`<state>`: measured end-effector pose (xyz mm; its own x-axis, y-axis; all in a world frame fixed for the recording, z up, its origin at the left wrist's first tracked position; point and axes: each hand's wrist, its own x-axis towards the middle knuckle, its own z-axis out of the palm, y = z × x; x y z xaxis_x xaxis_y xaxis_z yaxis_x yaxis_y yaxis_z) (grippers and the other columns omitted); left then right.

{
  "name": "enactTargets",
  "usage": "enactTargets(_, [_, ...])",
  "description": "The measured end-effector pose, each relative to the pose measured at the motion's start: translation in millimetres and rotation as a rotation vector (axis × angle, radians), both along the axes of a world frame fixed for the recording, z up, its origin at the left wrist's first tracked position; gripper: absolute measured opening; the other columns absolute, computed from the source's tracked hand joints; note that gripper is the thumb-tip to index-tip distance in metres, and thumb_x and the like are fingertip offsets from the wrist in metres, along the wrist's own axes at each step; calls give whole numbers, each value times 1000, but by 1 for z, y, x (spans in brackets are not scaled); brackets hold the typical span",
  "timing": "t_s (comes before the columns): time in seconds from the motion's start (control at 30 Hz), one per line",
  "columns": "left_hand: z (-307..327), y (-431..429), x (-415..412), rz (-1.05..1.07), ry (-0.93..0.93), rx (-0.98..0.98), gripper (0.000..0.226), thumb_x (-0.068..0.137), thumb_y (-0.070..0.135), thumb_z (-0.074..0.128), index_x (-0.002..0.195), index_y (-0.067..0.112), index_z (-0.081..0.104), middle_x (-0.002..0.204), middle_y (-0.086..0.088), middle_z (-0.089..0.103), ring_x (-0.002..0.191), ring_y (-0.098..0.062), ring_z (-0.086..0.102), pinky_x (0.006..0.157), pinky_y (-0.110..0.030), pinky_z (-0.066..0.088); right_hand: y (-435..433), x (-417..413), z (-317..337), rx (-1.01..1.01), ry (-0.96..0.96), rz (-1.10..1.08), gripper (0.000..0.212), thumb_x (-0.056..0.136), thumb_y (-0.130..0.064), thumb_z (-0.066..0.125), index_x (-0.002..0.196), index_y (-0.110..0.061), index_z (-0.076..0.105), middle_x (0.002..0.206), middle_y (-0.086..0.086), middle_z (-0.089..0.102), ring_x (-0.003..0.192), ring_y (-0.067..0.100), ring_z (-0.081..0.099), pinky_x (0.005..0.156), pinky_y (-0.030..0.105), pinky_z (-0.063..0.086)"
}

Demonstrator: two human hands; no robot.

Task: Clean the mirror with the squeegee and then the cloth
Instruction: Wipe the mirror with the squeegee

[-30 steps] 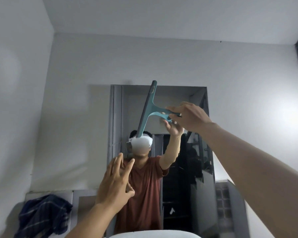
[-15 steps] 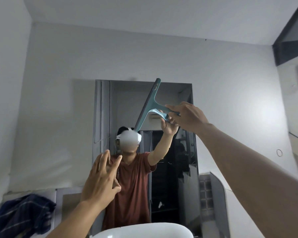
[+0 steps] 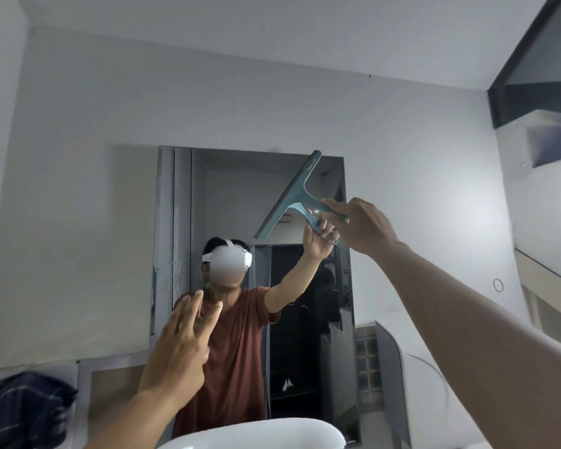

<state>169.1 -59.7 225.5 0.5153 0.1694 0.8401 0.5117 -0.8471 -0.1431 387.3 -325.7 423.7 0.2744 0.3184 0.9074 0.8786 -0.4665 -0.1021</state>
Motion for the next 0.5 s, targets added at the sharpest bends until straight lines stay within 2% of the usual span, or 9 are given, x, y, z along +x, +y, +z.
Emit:
enactTargets(0.17, [0, -3, -1, -2, 12, -19, 106, 56, 4, 89, 150, 22, 43, 158, -17, 32, 141, -40, 36, 100, -48, 50, 3, 0, -9, 53, 48, 14, 39, 105, -38, 43, 144, -37, 52, 101, -3, 54, 90, 16, 53, 72, 30, 40])
enactTargets(0.33, [2, -2, -5, -16, 33, -25, 105, 61, 7, 88, 152, 23, 38, 160, -15, 29, 145, -39, 31, 104, -51, 48, 0, 9, -27, 118, 148, 38, 40, 103, -41, 44, 142, -40, 53, 107, 2, 62, 96, 24, 61, 72, 33, 43])
enactTargets(0.5, [0, -5, -9, -9, 49, -18, 94, 62, 9, 90, 146, 15, 48, 152, -20, 38, 140, -41, 38, 101, -53, 50, 9, -5, -47, 193, 263, 96, 39, 103, -36, 45, 140, -35, 58, 111, 3, 68, 89, 24, 63, 67, 32, 44])
